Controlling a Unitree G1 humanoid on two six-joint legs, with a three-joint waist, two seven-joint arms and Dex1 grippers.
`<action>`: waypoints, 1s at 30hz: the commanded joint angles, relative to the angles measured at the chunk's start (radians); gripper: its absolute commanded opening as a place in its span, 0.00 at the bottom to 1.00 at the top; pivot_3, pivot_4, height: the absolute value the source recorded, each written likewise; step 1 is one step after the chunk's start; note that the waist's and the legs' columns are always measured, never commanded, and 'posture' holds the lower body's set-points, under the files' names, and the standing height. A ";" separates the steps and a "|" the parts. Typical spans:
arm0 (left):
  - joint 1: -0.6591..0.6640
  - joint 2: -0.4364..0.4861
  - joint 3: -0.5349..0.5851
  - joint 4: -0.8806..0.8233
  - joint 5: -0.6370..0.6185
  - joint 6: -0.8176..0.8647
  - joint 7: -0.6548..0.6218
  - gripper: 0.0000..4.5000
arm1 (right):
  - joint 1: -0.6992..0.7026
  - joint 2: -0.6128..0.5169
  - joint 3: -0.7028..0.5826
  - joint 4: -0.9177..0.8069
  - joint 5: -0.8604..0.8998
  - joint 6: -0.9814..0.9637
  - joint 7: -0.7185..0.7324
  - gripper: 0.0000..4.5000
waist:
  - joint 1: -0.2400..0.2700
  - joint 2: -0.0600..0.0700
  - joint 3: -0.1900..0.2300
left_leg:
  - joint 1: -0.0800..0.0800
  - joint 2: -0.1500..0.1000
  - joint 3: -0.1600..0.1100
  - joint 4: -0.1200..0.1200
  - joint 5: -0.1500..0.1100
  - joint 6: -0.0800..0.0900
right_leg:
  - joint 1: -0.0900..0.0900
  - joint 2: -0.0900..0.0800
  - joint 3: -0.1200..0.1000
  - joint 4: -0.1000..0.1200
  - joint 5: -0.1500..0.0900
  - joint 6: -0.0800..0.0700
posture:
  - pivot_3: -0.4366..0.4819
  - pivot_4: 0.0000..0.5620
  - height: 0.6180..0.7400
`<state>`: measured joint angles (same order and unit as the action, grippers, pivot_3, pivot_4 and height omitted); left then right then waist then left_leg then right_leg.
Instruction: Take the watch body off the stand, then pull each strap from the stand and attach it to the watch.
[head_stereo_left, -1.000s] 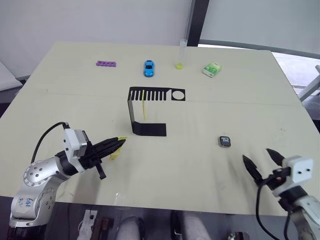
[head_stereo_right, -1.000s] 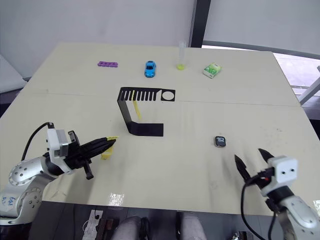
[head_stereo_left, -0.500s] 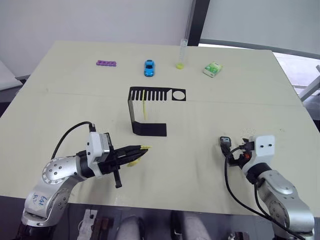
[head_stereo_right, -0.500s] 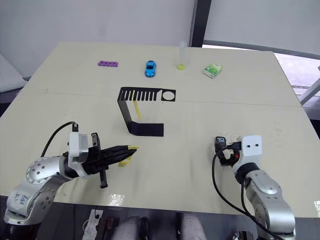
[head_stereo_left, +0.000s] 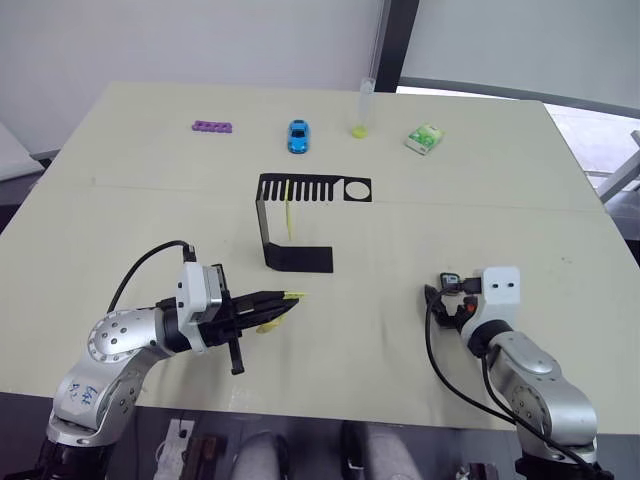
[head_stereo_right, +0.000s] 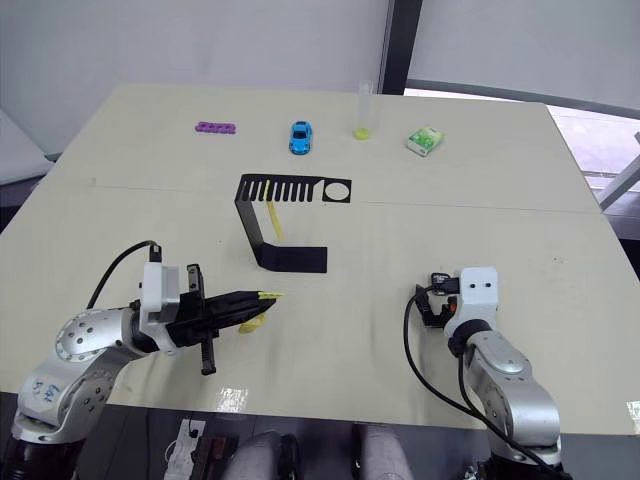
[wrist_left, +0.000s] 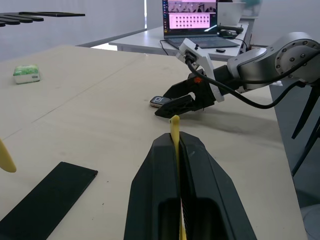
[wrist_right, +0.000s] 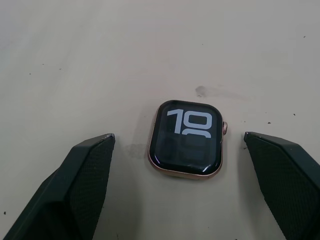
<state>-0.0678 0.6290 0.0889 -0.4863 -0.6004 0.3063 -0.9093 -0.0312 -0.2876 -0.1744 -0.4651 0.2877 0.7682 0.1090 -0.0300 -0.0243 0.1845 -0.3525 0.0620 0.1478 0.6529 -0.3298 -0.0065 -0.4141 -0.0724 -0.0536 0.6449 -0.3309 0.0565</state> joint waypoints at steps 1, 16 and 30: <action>-0.006 -0.002 -0.001 -0.018 0.000 -0.010 0.002 0.00 | 0.008 0.011 -0.015 -0.008 -0.002 0.035 -0.019 0.98 | 0.000 0.000 0.000 | 0.000 0.000 0.000 0.000 0.000 0.000 | 0.000 0.000 0.000 0.000 0.000 0.000 | 0.48 0.27 1.00; -0.008 -0.008 -0.009 -0.020 0.010 -0.017 0.013 0.00 | -0.002 0.004 -0.003 0.040 -0.004 0.024 0.011 0.98 | -0.001 -0.003 -0.002 | 0.000 0.000 0.000 0.002 0.000 0.000 | 0.001 0.000 0.000 0.001 0.000 0.000 | 0.48 0.27 1.00; -0.007 -0.009 -0.009 -0.007 0.012 -0.022 0.006 0.00 | -0.003 0.006 -0.017 0.064 -0.015 0.011 0.000 0.98 | 0.000 -0.003 -0.002 | 0.000 0.000 0.000 0.003 0.000 0.001 | 0.001 0.000 0.000 0.001 0.001 0.001 | 0.48 0.27 1.00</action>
<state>-0.0685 0.6265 0.0768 -0.4826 -0.5865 0.3046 -0.8992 -0.0509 -0.2826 -0.1778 -0.4283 0.2783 0.7633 0.1133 -0.0301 -0.0275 0.1826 -0.3522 0.0619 0.1475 0.6560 -0.3296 -0.0057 -0.4128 -0.0728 -0.0532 0.6462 -0.3300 0.0576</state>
